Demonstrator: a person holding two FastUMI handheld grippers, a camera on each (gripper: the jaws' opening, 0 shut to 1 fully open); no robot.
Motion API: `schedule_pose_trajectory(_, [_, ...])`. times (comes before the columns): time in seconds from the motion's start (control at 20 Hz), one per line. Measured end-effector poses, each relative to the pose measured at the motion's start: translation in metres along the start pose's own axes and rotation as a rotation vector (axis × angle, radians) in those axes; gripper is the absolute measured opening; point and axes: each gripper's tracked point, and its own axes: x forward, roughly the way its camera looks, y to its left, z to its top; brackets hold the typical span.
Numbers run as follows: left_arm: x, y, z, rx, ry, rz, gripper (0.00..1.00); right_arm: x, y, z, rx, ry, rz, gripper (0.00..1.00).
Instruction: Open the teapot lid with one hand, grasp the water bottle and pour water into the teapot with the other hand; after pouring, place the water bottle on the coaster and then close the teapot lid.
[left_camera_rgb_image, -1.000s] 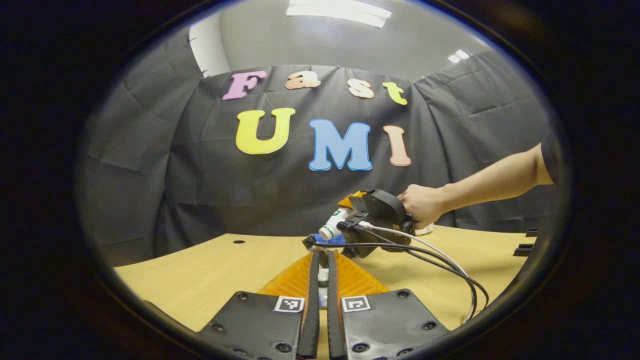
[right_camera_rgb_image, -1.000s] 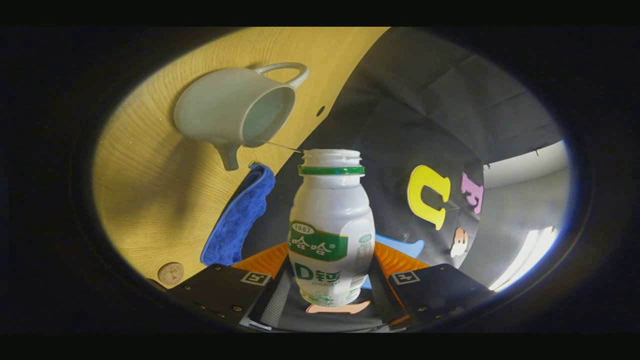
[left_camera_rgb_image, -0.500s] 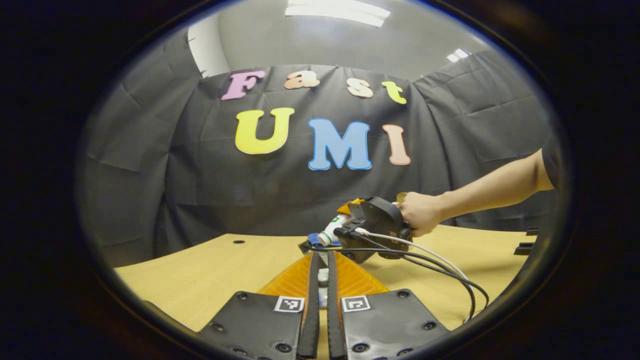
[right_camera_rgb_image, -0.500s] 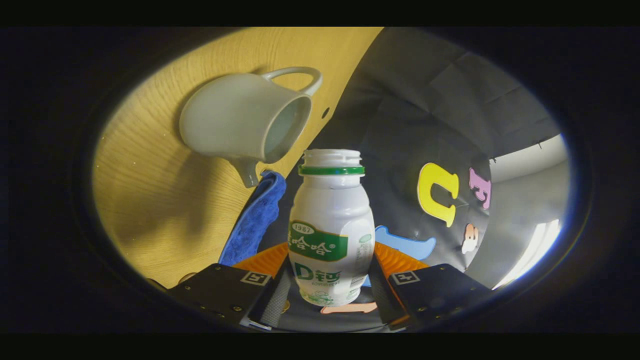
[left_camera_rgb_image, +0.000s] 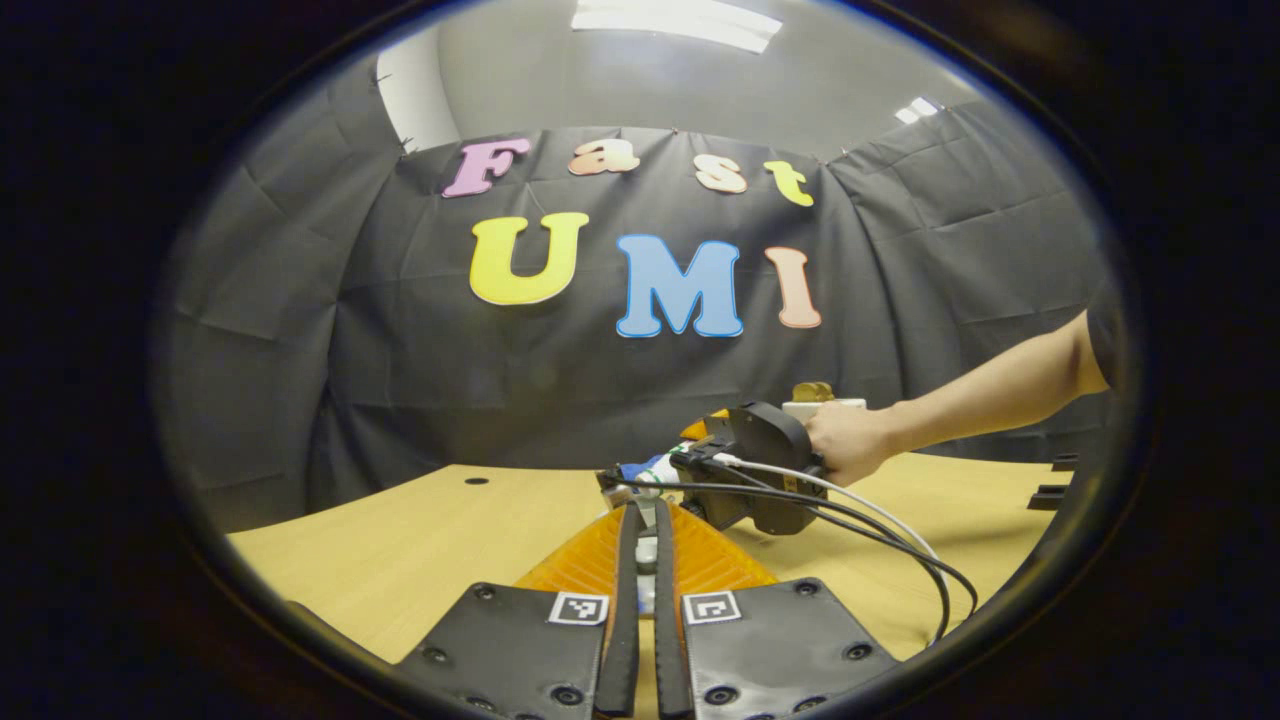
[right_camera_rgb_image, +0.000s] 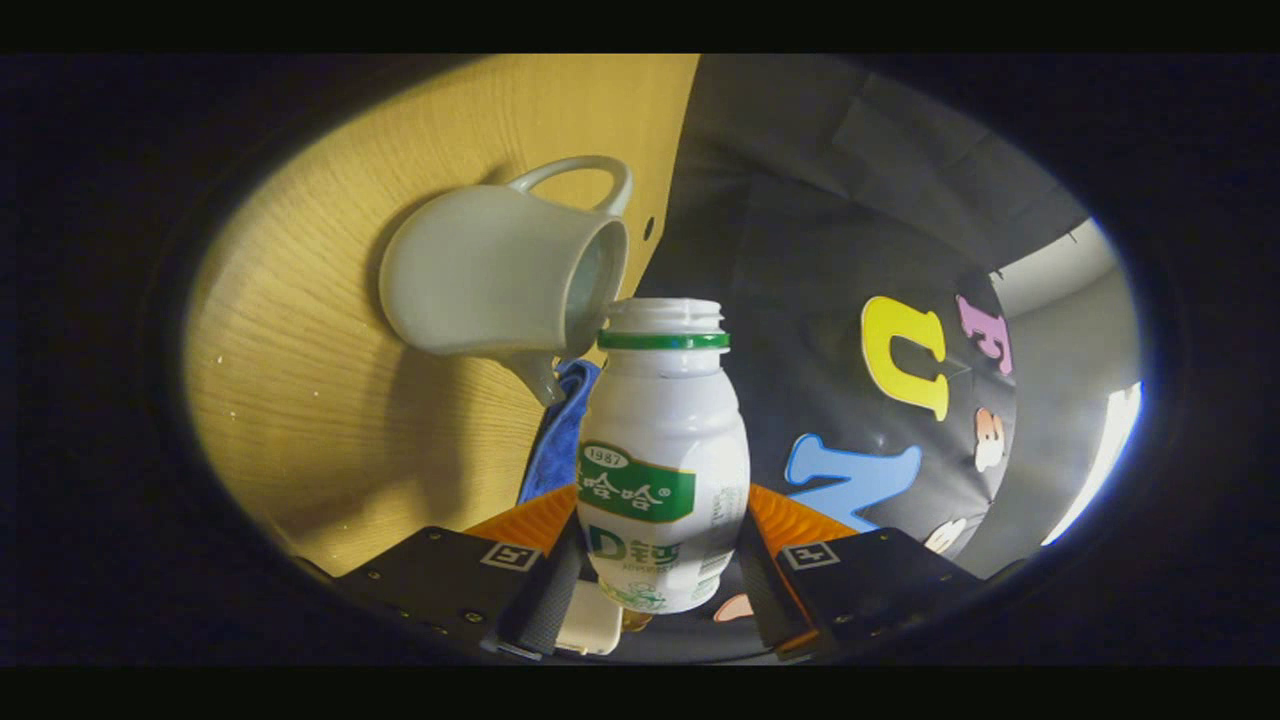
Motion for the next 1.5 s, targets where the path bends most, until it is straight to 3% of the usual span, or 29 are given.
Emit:
schedule_pose_trajectory(0.15, [0.001, 0.0, 0.0, -0.002, 0.004, 0.0, 0.13, -0.001, 0.005, -0.005, 0.097, 0.025, 0.027, 0.72])
schedule_pose_trajectory(0.2, [0.002, 0.001, -0.001, 0.0, 0.005, 0.002, 0.13, -0.001, 0.006, -0.007, 0.14, 0.033, 0.035, 0.87])
schedule_pose_trajectory(0.25, [0.002, 0.002, 0.0, 0.002, 0.004, 0.005, 0.13, 0.0, 0.008, -0.008, 0.191, 0.04, 0.051, 0.73])
schedule_pose_trajectory(0.45, [0.006, 0.002, -0.005, -0.002, 0.013, 0.005, 0.13, -0.002, 0.006, -0.009, 0.426, 0.063, 0.082, 0.72])
schedule_pose_trajectory(0.5, [0.008, 0.0, -0.007, -0.007, 0.019, 0.003, 0.17, -0.004, 0.007, -0.008, 0.494, 0.063, 0.093, 0.72])
schedule_pose_trajectory(0.55, [0.009, 0.001, -0.008, -0.011, 0.024, 0.003, 0.17, -0.006, 0.007, -0.007, 0.557, 0.06, 0.105, 0.58])
schedule_pose_trajectory(0.6, [0.011, 0.003, -0.008, -0.011, 0.026, 0.006, 0.17, -0.008, 0.006, -0.006, 0.616, 0.054, 0.111, 0.73])
schedule_pose_trajectory(0.65, [0.013, 0.004, -0.007, -0.009, 0.025, 0.01, 0.13, -0.01, 0.005, -0.006, 0.669, 0.047, 0.113, 0.72])
schedule_pose_trajectory(0.85, [0.037, 0.009, 0.014, 0.0, -0.013, 0.012, 0.17, -0.015, -0.006, -0.012, 0.887, 0.046, 0.129, 0.72])
schedule_pose_trajectory(1.1, [0.093, 0.004, 0.031, -0.02, -0.032, -0.034, 0.13, -0.031, -0.016, -0.021, 1.265, 0.044, 0.177, 0.72])
schedule_pose_trajectory(1.3, [0.129, 0.001, 0.026, -0.061, -0.01, -0.055, 0.17, -0.05, -0.022, -0.04, 1.509, 0.025, 0.181, 0.72])
schedule_pose_trajectory(1.45, [0.159, 0.006, 0.024, -0.088, 0.006, -0.052, 0.13, -0.059, -0.034, -0.068, 1.623, 0.021, 0.104, 0.72])
schedule_pose_trajectory(1.5, [0.169, 0.007, 0.025, -0.084, 0.008, -0.047, 0.17, -0.064, -0.033, -0.078, 1.639, 0.032, 0.07, 0.72])
